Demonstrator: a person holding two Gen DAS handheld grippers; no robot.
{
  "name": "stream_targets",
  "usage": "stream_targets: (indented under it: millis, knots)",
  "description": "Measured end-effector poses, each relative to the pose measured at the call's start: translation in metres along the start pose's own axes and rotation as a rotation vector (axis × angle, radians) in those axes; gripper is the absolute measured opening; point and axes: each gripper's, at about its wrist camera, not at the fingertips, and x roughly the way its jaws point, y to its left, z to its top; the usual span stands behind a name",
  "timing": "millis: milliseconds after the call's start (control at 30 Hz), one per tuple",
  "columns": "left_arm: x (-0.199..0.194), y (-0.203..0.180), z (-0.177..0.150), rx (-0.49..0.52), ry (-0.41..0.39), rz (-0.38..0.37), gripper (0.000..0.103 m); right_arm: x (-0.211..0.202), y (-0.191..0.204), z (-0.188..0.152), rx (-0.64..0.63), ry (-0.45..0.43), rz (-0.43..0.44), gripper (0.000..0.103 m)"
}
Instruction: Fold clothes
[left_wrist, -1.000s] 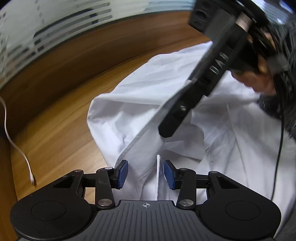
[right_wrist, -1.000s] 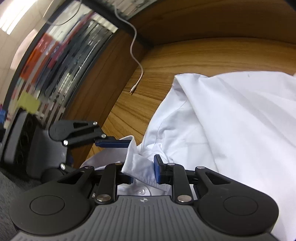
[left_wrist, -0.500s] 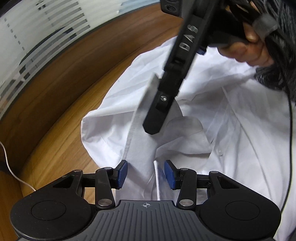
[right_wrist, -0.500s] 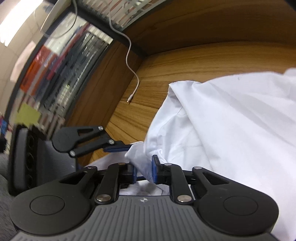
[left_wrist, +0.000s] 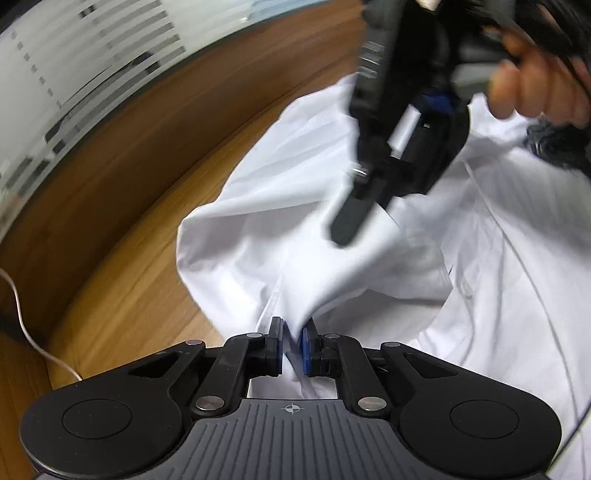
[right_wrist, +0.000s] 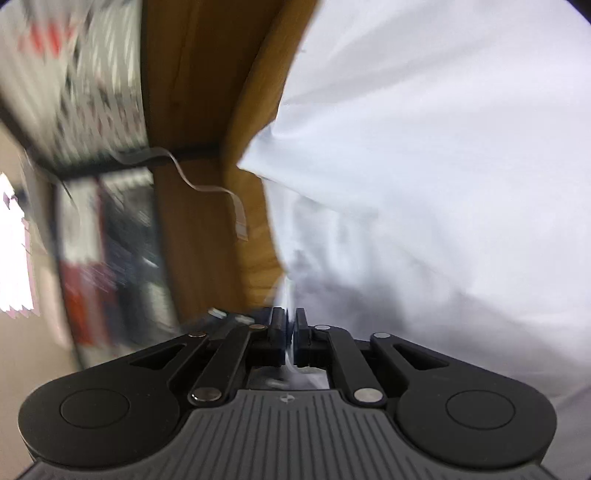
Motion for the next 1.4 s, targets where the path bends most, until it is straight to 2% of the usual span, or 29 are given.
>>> stream_targets:
  millis: [67,133,300,367,533,800,933,1133,1200,1233,1267,1400]
  knots:
    - [-0.002,0.004,-0.002,-0.045,-0.009,-0.017,0.012,-0.005,0.017,-0.005,-0.113,-0.007,-0.095,0.019]
    - [-0.003,0.006,-0.003,-0.078,-0.015,-0.024,0.012,-0.010,0.042,-0.013,-0.260,-0.011,-0.180,0.019]
    - [0.000,0.003,-0.001,-0.091,-0.019,-0.021,0.012,-0.009,0.114,-0.049,-0.706,-0.042,-0.487,0.019]
    - [-0.001,0.003,-0.003,-0.097,-0.023,-0.022,0.012,-0.005,0.138,-0.065,-0.847,-0.033,-0.538,0.019]
    - [-0.001,0.007,-0.007,-0.126,-0.036,-0.033,0.012,0.018,0.171,-0.088,-1.116,0.065,-0.622,0.030]
    - [-0.004,0.011,-0.015,-0.169,-0.075,-0.053,0.013,0.069,0.165,-0.095,-1.375,0.262,-0.745,0.031]
    - [-0.006,0.014,-0.017,-0.202,-0.082,-0.063,0.014,0.096,0.159,-0.096,-1.508,0.346,-0.799,0.039]
    - [-0.023,0.020,-0.026,-0.327,-0.098,-0.054,0.019,0.123,0.144,-0.100,-1.699,0.436,-0.870,0.039]
    - [-0.034,0.022,-0.030,-0.379,-0.105,-0.043,0.019,0.128,0.138,-0.099,-1.744,0.449,-0.888,0.035]
    - [-0.041,0.022,-0.033,-0.409,-0.107,-0.031,0.020,0.128,0.136,-0.098,-1.748,0.450,-0.894,0.020]
    - [-0.049,0.022,-0.036,-0.439,-0.110,-0.018,0.021,0.127,0.137,-0.096,-1.733,0.441,-0.889,0.016]
    - [-0.079,0.025,-0.048,-0.649,-0.098,0.032,0.032,0.115,0.144,-0.090,-1.673,0.379,-0.862,0.011]
